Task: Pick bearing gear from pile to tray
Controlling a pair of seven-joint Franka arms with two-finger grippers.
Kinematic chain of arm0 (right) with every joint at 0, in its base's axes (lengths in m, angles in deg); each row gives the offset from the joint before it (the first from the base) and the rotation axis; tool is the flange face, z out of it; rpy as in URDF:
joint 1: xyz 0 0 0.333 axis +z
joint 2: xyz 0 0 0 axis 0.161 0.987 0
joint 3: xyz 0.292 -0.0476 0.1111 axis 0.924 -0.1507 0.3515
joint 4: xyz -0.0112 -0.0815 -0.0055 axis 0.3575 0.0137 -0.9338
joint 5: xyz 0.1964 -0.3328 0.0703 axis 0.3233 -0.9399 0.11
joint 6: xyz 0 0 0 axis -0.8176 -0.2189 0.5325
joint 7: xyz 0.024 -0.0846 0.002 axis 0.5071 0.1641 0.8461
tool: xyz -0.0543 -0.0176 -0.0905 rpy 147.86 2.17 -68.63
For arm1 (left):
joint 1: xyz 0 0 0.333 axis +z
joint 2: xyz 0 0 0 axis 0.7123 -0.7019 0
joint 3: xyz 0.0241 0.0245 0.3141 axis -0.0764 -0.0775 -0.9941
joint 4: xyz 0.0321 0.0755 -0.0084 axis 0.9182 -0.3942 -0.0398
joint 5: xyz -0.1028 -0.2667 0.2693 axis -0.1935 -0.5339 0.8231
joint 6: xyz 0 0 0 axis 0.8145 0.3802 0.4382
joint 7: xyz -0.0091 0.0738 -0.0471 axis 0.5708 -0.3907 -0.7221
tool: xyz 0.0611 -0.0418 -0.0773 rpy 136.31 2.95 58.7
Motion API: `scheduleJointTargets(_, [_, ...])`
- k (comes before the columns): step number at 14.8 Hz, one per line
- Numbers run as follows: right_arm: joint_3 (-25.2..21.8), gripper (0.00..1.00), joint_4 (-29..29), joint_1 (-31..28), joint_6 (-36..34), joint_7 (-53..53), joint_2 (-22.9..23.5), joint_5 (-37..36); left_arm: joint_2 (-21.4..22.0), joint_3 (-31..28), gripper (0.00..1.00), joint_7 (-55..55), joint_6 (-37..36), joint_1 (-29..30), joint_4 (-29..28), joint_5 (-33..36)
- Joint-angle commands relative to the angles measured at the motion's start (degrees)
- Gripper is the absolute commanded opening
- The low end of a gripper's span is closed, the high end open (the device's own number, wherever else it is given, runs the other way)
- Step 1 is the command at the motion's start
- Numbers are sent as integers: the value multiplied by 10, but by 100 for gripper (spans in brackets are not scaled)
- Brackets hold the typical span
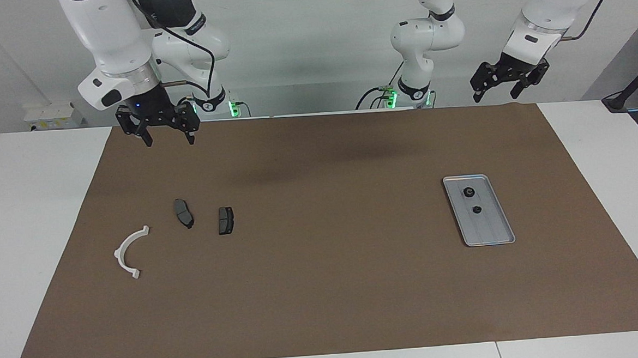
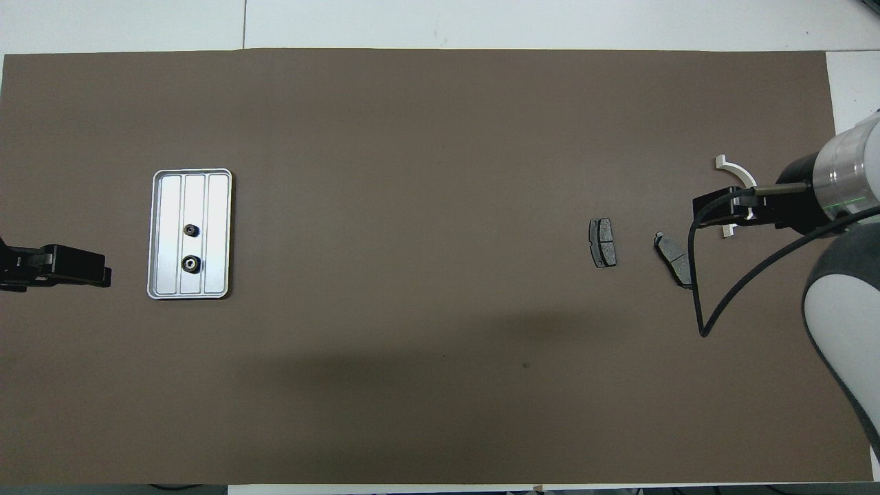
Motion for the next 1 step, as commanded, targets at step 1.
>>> scheduleJointTargets(1, [3, 100, 8, -7, 9, -2, -8, 10, 1, -3, 100, 8, 2, -5, 0, -9])
